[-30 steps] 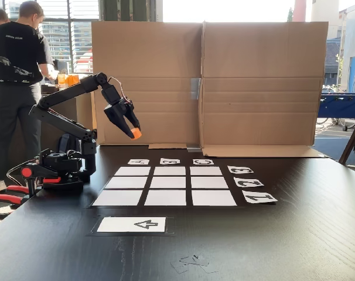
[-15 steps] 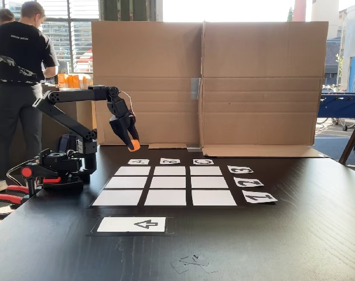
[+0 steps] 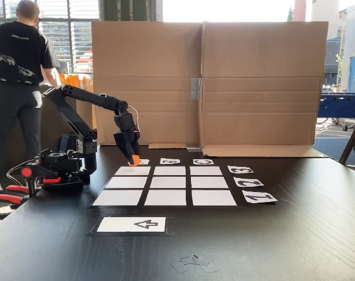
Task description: Pick up the round, orange token and place it in the grid on square A3.
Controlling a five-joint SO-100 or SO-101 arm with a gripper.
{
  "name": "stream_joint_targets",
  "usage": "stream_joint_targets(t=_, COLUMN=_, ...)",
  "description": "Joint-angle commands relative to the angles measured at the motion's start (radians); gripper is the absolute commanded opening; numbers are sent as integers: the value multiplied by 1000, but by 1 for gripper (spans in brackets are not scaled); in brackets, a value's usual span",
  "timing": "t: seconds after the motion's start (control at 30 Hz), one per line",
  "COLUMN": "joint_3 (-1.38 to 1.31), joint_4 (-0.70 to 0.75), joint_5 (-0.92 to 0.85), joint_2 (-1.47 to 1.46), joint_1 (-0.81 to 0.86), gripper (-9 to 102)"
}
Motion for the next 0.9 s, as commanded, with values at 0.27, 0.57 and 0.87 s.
stream_joint_targets(t=0.27, joint_3=9, joint_4=-58, joint_5=54, joint_2=-86, joint_1=-15, gripper=2)
stream_joint_targets(t=0.57, joint_3=2, joint_4=-21, joint_5=69, joint_2=-97, joint_1=-6, gripper=30)
stream_joint_targets(t=0.87, joint_3=-9, joint_4=28, joint_5=97, joint_2=31, joint_1=14, gripper=39)
